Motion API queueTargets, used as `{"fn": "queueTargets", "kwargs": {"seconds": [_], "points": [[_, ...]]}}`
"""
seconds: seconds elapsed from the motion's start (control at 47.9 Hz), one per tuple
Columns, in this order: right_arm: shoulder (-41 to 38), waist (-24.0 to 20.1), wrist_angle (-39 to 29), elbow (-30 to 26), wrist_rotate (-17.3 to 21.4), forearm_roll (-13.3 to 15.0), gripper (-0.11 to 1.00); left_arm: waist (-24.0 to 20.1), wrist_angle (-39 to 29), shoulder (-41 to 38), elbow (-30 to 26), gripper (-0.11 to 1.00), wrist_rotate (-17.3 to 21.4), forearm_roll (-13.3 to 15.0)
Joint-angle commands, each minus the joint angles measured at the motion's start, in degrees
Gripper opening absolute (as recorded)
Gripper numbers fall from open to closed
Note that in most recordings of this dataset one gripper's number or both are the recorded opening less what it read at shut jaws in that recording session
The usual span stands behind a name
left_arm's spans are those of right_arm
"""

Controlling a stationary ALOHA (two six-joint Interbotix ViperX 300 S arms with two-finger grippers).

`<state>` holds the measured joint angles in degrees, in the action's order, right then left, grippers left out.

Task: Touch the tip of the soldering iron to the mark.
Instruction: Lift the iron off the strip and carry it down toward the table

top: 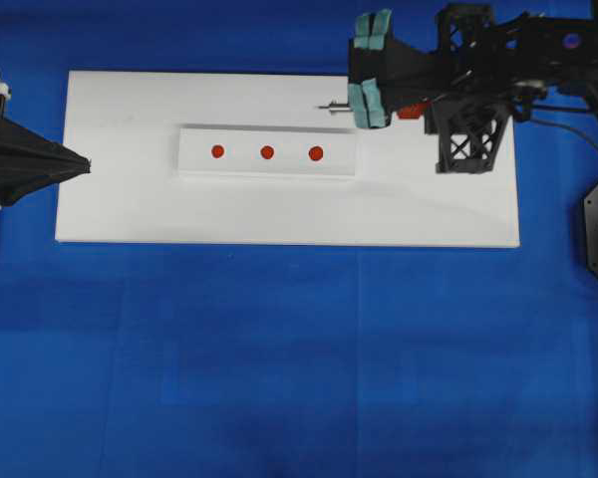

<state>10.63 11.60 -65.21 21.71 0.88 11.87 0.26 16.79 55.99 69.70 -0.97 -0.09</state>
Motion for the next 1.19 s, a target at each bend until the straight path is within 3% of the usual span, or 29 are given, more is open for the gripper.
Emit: {"fn": "queueTargets", "kwargs": {"seconds": [0.0, 0.313, 0.46, 0.668, 1.17], "points": [[1.7, 0.1, -0.7, -1.9, 0.1, 0.4, 0.07, 0.0, 0.6, -0.2, -0.7, 0.00, -0.1, 0.0], [1.8, -0.1, -0.7, -1.8, 0.4, 0.1, 0.07, 0.0, 0.9, -0.2, -0.7, 0.00, -0.1, 0.0], [1.8, -1.4, -1.0, -1.7, 3.0, -0.3, 0.07, 0.0, 0.9, -0.2, -0.7, 0.00, -0.1, 0.0], [2.5, -6.8, -1.3, -0.5, 9.4, -0.3, 0.07, 0.0, 0.9, -0.2, -0.7, 0.00, -0.1, 0.0], [2.6, -29.8, -0.5, 0.7, 34.4, 0.5, 0.07, 0.0, 0.4, 0.7, -0.7, 0.00, -1.2, 0.0]]}}
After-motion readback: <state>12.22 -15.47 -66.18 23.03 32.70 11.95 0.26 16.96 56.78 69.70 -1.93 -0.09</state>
